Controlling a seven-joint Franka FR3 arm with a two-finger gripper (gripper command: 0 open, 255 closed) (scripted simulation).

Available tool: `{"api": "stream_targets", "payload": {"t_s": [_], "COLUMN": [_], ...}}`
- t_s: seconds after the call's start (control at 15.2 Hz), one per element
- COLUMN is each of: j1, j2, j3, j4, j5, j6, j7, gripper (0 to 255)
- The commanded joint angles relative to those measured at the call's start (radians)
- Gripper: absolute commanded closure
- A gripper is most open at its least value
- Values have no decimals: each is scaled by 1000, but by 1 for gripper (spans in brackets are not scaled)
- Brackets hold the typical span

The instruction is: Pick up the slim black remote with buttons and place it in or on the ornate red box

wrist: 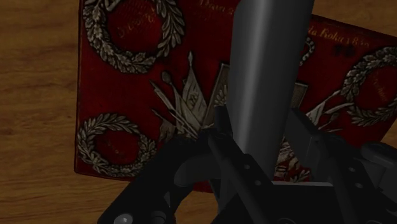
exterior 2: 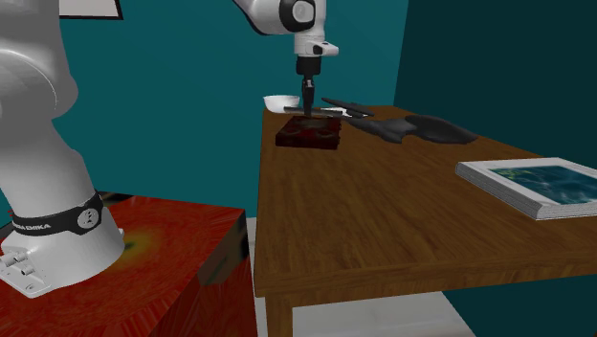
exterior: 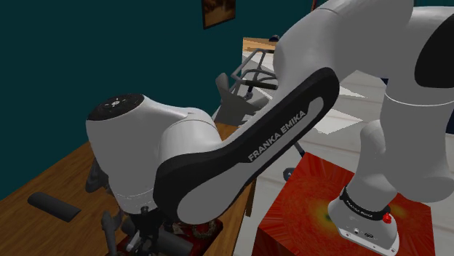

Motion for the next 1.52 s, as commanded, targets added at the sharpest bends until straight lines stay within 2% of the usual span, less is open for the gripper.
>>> {"api": "stream_targets", "payload": {"t_s": [0.0, 0.13, 0.66, 0.73, 1.06, 1.32, 1.45], "j1": [2, 4, 4, 4, 4, -8, -8], "j2": [12, 26, 26, 26, 26, -31, -31], "j3": [-2, -4, -4, -4, -4, 3, 3], "j4": [-13, -27, -27, -27, -27, 28, 28], "j5": [-6, -12, -12, -12, -12, 14, 14], "j6": [25, 52, 52, 52, 52, -57, -57], "j7": [3, 6, 6, 6, 6, -11, -11], "gripper": [255, 255, 255, 0, 0, 0, 0]}}
